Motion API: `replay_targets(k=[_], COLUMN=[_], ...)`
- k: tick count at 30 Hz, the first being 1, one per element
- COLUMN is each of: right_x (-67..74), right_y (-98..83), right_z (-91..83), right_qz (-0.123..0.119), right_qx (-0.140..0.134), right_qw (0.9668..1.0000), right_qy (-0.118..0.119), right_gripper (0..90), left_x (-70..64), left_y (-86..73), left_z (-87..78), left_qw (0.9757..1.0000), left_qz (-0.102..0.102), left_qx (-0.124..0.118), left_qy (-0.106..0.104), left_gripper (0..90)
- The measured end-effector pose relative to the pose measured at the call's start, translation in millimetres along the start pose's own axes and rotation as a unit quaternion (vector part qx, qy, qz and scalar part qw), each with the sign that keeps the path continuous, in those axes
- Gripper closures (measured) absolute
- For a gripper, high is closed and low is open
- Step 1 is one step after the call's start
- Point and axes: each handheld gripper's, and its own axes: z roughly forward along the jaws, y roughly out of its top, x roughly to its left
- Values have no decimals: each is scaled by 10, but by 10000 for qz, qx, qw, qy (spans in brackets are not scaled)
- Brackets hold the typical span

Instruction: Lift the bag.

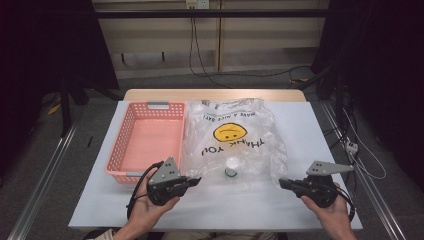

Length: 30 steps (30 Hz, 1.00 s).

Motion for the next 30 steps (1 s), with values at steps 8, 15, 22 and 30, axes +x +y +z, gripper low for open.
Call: replay_targets(k=[8,15,22,30], right_x=[-44,-134,-183,-207], right_y=[340,637,934,1277], right_z=[-85,-159,-259,-455], right_qz=[-134,-138,-196,-296], right_qx=[-509,-911,-1276,-1767], right_qw=[9986,9957,9916,9837], right_qy=[19,-35,-55,-135], right_gripper=[900,900,900,900], left_x=[93,224,349,459], left_y=[259,520,702,936], left_z=[-82,-230,-374,-575], left_qw=[9991,9965,9927,9871], left_qz=[77,31,3,54], left_qx=[-402,-817,-1142,-1503], left_qy=[86,193,384,555], left_gripper=[900,900,900,900])
